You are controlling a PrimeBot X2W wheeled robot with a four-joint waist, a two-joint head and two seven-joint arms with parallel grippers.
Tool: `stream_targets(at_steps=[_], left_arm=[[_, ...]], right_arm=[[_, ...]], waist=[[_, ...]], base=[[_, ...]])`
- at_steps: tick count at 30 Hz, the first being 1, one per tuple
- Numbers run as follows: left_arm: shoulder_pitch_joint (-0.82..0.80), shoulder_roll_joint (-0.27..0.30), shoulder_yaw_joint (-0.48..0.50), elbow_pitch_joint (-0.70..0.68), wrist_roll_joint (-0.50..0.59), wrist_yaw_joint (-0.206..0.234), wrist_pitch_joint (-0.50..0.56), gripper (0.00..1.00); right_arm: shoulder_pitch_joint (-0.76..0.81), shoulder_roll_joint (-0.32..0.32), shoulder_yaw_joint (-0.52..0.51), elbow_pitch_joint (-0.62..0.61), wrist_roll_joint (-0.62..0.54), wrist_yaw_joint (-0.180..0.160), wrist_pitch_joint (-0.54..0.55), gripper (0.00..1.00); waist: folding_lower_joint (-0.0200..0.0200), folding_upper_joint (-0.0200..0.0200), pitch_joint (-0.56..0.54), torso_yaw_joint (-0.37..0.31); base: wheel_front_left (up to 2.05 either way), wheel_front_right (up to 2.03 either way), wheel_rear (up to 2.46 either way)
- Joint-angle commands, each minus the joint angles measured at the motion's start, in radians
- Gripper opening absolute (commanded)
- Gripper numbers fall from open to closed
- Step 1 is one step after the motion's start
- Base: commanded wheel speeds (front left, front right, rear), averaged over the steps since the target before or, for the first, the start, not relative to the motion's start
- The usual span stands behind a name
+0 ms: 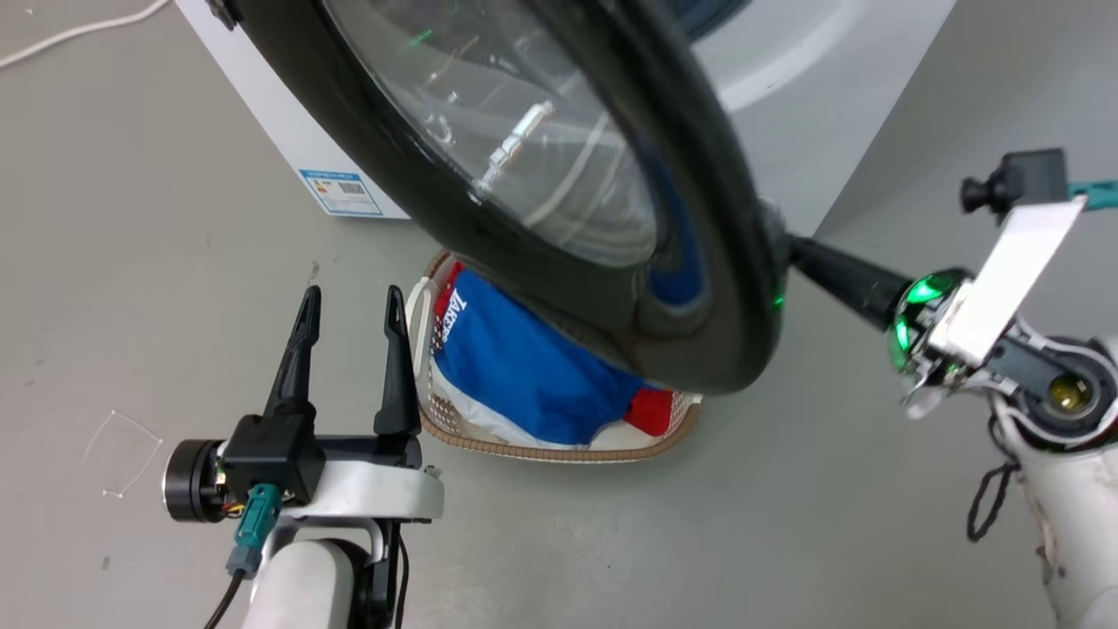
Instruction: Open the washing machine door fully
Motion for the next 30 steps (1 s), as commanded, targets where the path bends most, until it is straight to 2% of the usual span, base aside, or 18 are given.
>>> stream_targets(at_steps=[1, 13, 23, 30], left_arm=[[0.014, 0.0, 0.001, 0.002, 0.001, -0.003, -0.003, 1.0], [0.092, 0.0, -0.028, 0.022, -0.01, -0.001, -0.003, 1.0], [0.118, 0.0, -0.035, 0.022, -0.011, 0.0, -0.003, 1.0], [0.14, 0.0, -0.028, 0.026, -0.009, 0.005, -0.003, 1.0]], right_arm=[[0.016, 0.02, 0.01, -0.02, 0.006, 0.003, 0.005, 0.0], [0.167, 0.084, 0.113, -0.085, 0.015, 0.003, 0.05, 0.0], [0.2, 0.127, 0.156, -0.08, 0.006, 0.003, 0.055, 0.0], [0.24, 0.141, 0.176, -0.07, 0.01, 0.003, 0.054, 0.0]], waist=[[0.0001, 0.0, -0.014, -0.001], [0.0001, 0.0, -0.136, 0.028], [0.0001, 0.0, -0.17, 0.055], [0.0001, 0.0, -0.196, 0.05]], base=[[0.0, 0.0, 0.0], [0.0, 0.0, 0.0], [0.0, 0.0, 0.0], [0.0, 0.0, 0.0]])
